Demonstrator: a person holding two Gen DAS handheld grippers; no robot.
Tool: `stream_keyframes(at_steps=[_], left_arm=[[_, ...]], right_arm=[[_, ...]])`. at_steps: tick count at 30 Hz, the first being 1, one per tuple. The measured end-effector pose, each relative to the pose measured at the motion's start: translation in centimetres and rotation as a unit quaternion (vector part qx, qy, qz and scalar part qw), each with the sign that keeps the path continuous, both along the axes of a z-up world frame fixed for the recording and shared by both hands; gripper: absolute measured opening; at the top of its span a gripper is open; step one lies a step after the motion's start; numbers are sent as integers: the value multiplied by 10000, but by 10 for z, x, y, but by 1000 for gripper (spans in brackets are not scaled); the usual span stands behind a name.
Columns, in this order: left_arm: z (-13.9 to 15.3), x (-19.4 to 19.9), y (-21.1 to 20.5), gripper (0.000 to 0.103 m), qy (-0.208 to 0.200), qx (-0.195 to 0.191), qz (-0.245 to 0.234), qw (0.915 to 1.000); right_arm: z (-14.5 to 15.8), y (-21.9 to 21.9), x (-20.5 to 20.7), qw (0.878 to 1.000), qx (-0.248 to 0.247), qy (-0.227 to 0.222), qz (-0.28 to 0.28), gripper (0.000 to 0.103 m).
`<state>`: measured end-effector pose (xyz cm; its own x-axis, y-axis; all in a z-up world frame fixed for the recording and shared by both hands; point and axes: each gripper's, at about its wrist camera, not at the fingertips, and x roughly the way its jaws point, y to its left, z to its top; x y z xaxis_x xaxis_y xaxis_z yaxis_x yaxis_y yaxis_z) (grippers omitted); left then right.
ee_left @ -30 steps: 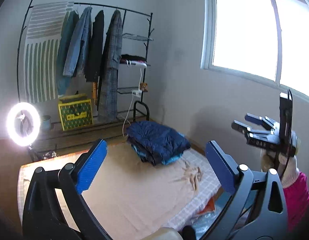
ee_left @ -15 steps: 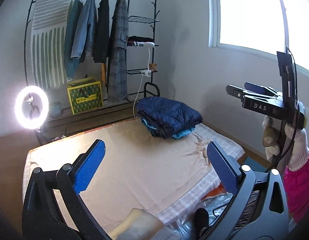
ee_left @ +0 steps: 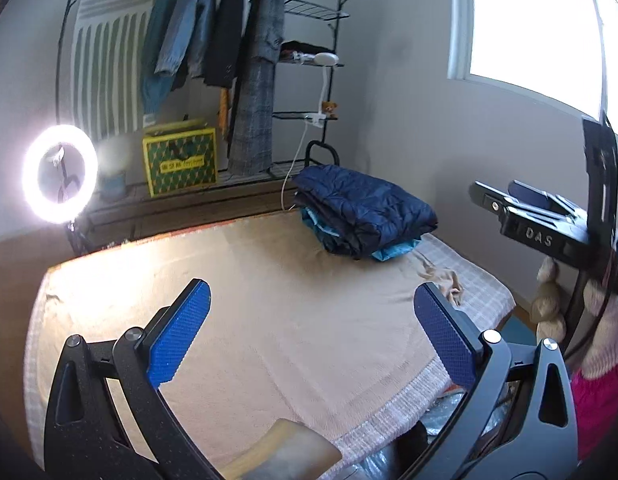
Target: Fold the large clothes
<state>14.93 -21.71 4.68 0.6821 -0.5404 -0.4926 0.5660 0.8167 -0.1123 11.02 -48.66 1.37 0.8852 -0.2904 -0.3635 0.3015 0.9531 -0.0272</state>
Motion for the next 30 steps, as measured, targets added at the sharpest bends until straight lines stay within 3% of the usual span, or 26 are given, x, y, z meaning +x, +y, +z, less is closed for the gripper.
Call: stream_keyframes(at_steps=[11,30], left_arm=[[-40,21,-4,103,137,334,142,9992],[-49,17,-4,103,149,364,75,9992]], right_arm=[[-46,-14,23,9997,190,90,-133,86],[-46,-14,24,9998,28,87,-161,86]])
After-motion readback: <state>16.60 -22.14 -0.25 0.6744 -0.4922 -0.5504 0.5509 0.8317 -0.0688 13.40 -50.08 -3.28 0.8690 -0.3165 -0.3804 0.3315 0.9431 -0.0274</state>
